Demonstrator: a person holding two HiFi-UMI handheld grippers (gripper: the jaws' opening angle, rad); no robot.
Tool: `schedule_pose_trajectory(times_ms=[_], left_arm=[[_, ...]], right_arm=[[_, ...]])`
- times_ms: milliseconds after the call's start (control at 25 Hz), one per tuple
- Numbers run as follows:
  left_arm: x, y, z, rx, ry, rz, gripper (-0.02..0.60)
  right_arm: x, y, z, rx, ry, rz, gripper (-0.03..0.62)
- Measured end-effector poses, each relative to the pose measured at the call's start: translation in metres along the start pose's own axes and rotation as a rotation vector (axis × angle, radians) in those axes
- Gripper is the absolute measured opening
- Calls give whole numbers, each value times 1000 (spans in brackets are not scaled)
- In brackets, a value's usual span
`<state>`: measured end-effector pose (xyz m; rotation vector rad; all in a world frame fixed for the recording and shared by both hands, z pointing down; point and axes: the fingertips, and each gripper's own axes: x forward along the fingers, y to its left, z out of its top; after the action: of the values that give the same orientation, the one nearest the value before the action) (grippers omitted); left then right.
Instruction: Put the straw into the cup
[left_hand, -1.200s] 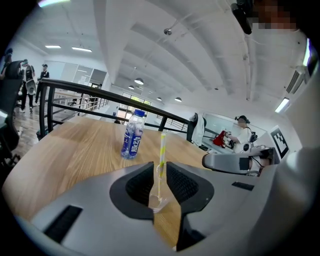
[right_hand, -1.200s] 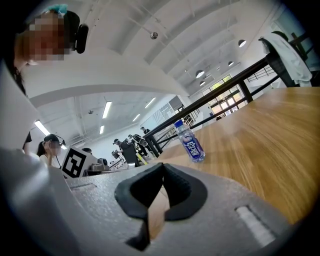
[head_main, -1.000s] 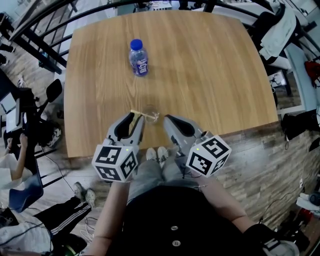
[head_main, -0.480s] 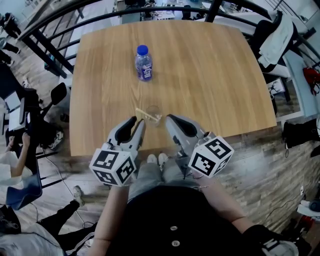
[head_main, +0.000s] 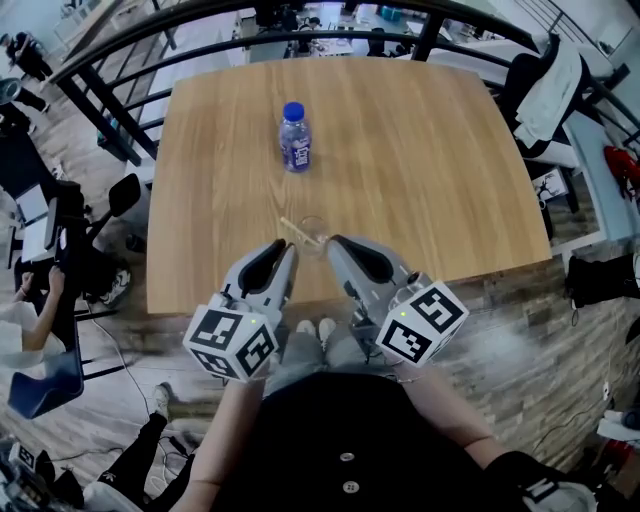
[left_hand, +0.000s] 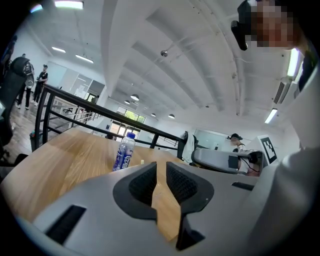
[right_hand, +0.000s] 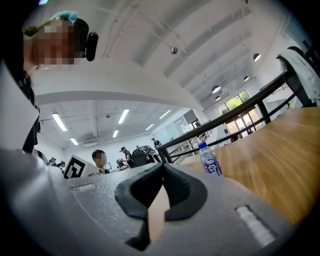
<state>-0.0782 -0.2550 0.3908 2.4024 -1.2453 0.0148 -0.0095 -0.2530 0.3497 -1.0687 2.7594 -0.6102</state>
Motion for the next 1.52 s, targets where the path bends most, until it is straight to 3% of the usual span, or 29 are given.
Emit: schedule_pose_trajectory(times_ms=[480, 720, 1520], left_arm=[[-9, -2, -11, -8, 20, 8, 29], [-7, -10, -15, 4, 18, -24, 23], [-4, -1, -15, -3, 16, -11, 20]], right_arm=[[0, 12, -7, -30, 45, 24, -2], [1, 11, -12, -30, 65, 29, -2], [6, 10, -20, -60, 94, 32, -2]])
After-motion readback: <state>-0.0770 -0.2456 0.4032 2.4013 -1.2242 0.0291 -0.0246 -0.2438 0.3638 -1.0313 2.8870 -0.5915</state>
